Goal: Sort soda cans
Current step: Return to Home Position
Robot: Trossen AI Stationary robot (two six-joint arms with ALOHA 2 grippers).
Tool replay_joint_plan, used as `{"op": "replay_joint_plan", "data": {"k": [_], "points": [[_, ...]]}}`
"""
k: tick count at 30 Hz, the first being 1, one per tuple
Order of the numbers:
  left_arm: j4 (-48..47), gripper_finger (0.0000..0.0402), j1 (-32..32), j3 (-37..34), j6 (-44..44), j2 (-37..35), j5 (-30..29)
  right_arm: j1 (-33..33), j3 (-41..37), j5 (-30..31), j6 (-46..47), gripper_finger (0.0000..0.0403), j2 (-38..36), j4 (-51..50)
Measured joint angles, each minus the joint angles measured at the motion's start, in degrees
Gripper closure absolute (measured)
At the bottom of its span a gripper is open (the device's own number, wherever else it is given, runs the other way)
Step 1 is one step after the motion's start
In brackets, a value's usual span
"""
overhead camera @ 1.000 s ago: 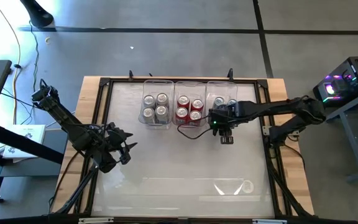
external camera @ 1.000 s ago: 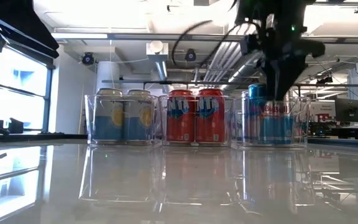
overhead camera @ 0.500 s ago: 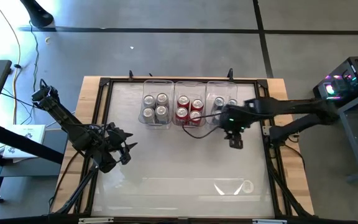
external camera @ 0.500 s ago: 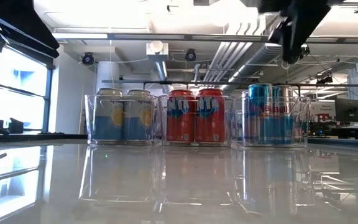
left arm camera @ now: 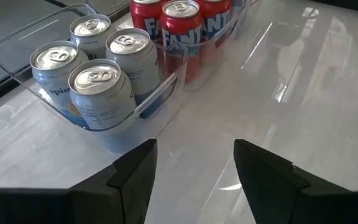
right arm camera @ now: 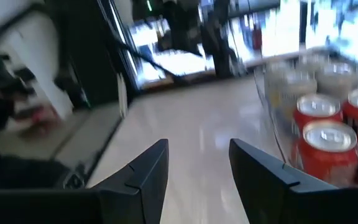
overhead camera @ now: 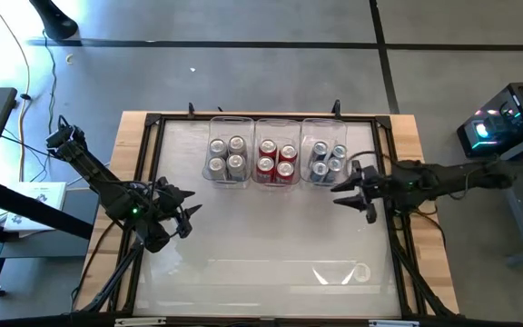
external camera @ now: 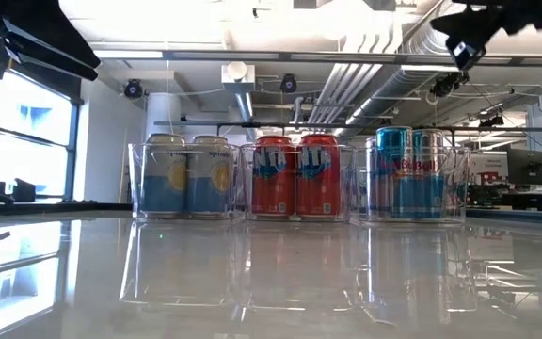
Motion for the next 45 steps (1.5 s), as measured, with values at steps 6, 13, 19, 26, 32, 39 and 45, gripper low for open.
{"op": "replay_joint_plan", "data": {"k": [6,13,19,26,32,39,45], "points": [[0.0,0.0193,0.0,0.0,0.5,0.0,-1.0,0.0,-10.9,0.0,-0.5,0.0238,-13.1,9.6],[0.0,0.0193,0.0,0.0,0.5,0.0,-2.7,0.0,-18.4,-0.1,-4.1,0.0238,-23.6,18.6],[0.0,0.0193,0.0,0.0,0.3,0.0,-3.1,0.0,-24.3,-0.1,-4.2,0.0238,-28.5,21.6],[0.2,0.0193,0.0,0.0,-1.2,0.0,-5.4,0.0,-25.5,-0.1,-5.6,0.0238,-28.1,21.9],[4.4,0.0205,0.0,-1.4,-2.3,-0.6,-7.3,0.0,-25.5,1.4,-5.5,0.0238,-28.1,16.7],[38.1,0.0244,1.5,-14.6,12.4,-4.0,-3.5,0.0,-25.5,3.4,-3.0,0.0238,-28.1,12.2],[65.5,0.0271,5.1,-24.9,25.1,-4.7,-0.5,0.0,-25.6,3.5,-4.1,0.0238,-28.1,11.8]]}}
